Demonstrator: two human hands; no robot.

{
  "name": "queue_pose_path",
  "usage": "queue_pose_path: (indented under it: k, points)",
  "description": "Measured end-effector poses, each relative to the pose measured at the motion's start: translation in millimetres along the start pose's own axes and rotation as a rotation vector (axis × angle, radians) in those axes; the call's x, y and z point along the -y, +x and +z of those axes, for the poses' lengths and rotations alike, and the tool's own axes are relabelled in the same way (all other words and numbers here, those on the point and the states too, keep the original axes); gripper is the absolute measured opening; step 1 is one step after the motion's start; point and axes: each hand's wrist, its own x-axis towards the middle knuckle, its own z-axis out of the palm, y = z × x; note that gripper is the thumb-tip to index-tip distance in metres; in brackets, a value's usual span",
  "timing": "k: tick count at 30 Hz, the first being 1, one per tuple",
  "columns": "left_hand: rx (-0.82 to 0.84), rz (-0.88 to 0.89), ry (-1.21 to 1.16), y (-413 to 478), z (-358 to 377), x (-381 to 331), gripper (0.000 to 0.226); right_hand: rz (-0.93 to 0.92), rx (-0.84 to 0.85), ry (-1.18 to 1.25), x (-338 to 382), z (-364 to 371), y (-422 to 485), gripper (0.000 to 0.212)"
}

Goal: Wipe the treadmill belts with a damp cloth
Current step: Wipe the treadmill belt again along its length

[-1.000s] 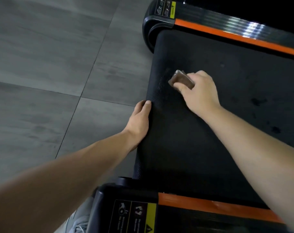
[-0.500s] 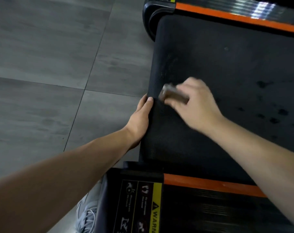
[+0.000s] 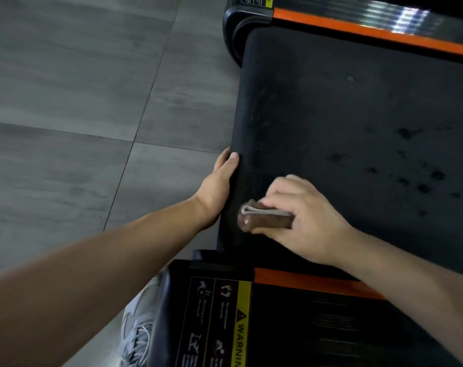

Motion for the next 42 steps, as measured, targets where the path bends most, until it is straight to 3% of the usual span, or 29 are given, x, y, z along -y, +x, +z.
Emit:
queue_pose_path:
  k: [3,6,8,14,16,18,22,27,34,39,42]
  points:
    - [-0.004,0.003,0.004,-1,3,-3,0.046,-0.052,-0.017,-0.118,-20,-7,12,0.035]
    - [-0.011,-0.016,0.101,-5,3,-13,0.043,0.216,-0.296,-0.231,-65,-29,49,0.038]
    - [-0.035,-0.002,0.195,-4,5,-23,0.047,0.367,-0.362,-0.23,-74,-34,52,0.035]
    - [-0.166,0.126,0.392,22,28,-63,0.034,0.105,-0.135,-0.077,-33,-17,8,0.032]
    - [-0.186,0.183,0.447,35,34,-75,0.043,0.078,-0.106,-0.115,-51,-28,22,0.03]
    - [-0.155,0.191,0.524,47,39,-86,0.054,0.122,-0.206,-0.208,-88,-40,55,0.031]
    - [-0.113,0.217,0.691,67,50,-105,0.055,0.42,-0.39,-0.282,-147,-70,114,0.029]
    - [-0.121,0.283,0.82,96,68,-123,0.057,0.23,-0.26,-0.245,-138,-67,94,0.027]
    - [-0.195,0.263,1.084,109,78,-118,0.061,0.534,-0.397,-0.275,-218,-115,198,0.028]
    - [-0.207,0.304,1.147,112,79,-114,0.065,0.402,-0.325,-0.283,-214,-107,203,0.029]
    - [-0.211,0.304,1.183,112,80,-113,0.066,0.47,-0.331,-0.306,-232,-124,224,0.025]
